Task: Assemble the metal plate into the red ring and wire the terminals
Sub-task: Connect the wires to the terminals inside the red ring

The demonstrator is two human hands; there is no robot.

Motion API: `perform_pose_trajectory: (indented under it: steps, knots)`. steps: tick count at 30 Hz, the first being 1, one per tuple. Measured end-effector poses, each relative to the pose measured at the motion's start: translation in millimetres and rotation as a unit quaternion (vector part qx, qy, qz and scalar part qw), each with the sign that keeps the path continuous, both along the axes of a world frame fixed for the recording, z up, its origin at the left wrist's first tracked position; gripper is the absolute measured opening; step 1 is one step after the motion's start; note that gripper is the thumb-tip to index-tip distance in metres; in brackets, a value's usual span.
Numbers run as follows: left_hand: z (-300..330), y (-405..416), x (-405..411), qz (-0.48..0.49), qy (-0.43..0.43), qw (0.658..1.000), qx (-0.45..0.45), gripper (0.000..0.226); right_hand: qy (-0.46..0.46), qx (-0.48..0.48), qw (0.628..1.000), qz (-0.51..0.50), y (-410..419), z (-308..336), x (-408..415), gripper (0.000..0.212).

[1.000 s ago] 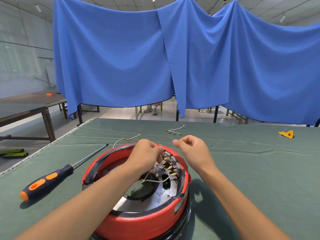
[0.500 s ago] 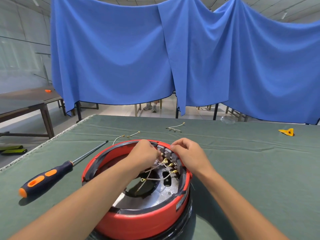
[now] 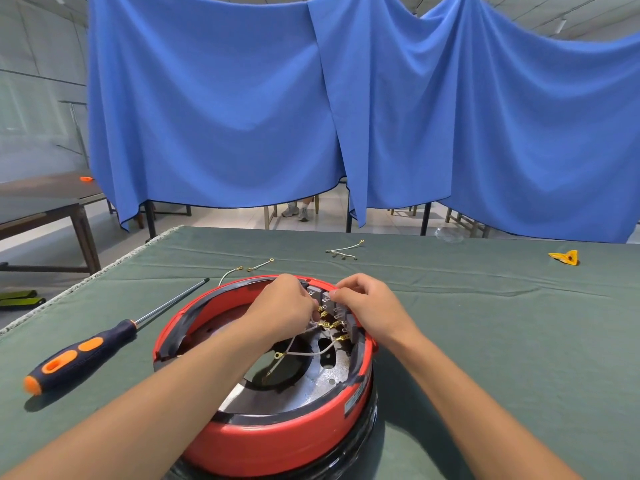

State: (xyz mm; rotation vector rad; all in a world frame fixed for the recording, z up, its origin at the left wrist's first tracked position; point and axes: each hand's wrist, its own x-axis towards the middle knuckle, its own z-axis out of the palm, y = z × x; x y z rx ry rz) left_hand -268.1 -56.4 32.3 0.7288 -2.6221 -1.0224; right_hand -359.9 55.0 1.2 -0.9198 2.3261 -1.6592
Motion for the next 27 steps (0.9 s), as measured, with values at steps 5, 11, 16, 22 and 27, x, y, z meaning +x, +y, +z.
perform_pose_trajectory:
  steps: [5, 11, 16, 22, 27]
  knots:
    - [-0.1, 0.8, -1.3, 0.000, 0.000, 1.000, 0.001, 0.031, -0.003, 0.001, 1.000, 0.008, 2.5, 1.3, 1.7, 0.006]
    - [0.3, 1.9, -1.6, 0.001, 0.002, 1.000, 0.019, 0.032, -0.012, -0.003, 1.000, 0.013, 2.2, 2.8, 3.0, 0.003]
    - [-0.6, 2.9, -3.7, 0.004, -0.003, 1.000, 0.016, 0.029, 0.001, 0.001, 1.000, -0.003, 3.5, 4.3, 4.1, 0.009]
    - [-3.2, 1.0, -7.0, 0.005, -0.007, 1.000, 0.014, 0.032, 0.032, 0.027, 0.998, -0.037, 5.1, 7.2, 4.3, 0.022]
    - [-6.9, 1.7, -9.7, 0.016, -0.004, 1.000, -0.009, 0.025, 0.040, 0.028, 0.998, -0.041, 4.3, 5.9, 4.3, 0.021]
